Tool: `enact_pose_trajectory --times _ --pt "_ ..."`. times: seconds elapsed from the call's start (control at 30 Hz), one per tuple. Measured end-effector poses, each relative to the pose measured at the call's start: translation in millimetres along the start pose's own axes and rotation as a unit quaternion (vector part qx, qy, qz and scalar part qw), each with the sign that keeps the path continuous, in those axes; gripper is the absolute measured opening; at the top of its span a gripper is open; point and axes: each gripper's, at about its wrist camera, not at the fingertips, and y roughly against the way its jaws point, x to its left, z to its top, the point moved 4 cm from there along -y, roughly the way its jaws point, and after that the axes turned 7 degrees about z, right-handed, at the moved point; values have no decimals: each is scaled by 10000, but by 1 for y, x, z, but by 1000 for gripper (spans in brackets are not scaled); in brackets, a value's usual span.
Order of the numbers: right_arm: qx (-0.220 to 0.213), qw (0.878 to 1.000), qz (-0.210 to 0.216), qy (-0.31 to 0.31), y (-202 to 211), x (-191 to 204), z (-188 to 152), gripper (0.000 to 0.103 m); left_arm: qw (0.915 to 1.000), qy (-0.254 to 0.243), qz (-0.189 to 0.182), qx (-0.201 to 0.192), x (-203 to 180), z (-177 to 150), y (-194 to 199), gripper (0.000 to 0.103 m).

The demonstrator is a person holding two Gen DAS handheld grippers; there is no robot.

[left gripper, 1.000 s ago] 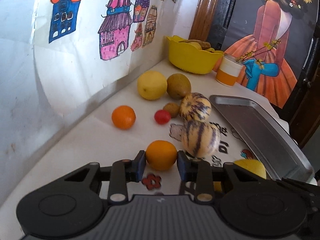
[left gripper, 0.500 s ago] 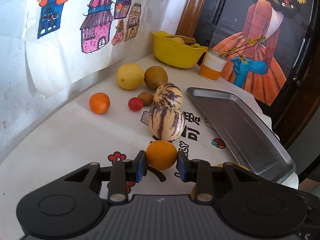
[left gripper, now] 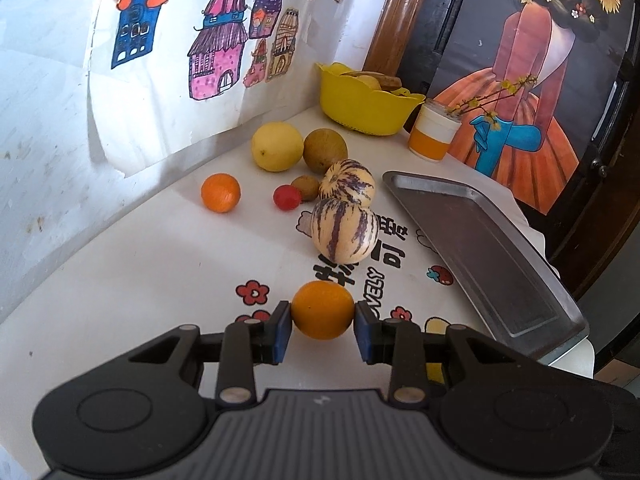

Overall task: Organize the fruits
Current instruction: 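Carry the orange in the left tool while the right tool carries the pear over the tray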

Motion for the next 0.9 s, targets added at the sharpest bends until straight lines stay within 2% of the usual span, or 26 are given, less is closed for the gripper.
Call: enact_pose_trajectory --times 0.2,0.53,0.77,0.9 --pt "0 9999 -16 122 -5 2 0 65 10000 52 -38 17 -1 -3 3 36" --pt "-335 9988 111 -345 9 -12 3 61 9999 60 -31 -141 -6 7 11 36" --pt "-781 9948 55 -654 37 -34 19 60 9995 4 -156 -265 -27 26 4 36" --pt "-906 9910 -97 -985 53 -64 41 60 9990 -54 -332 -288 -48 37 -8 36"
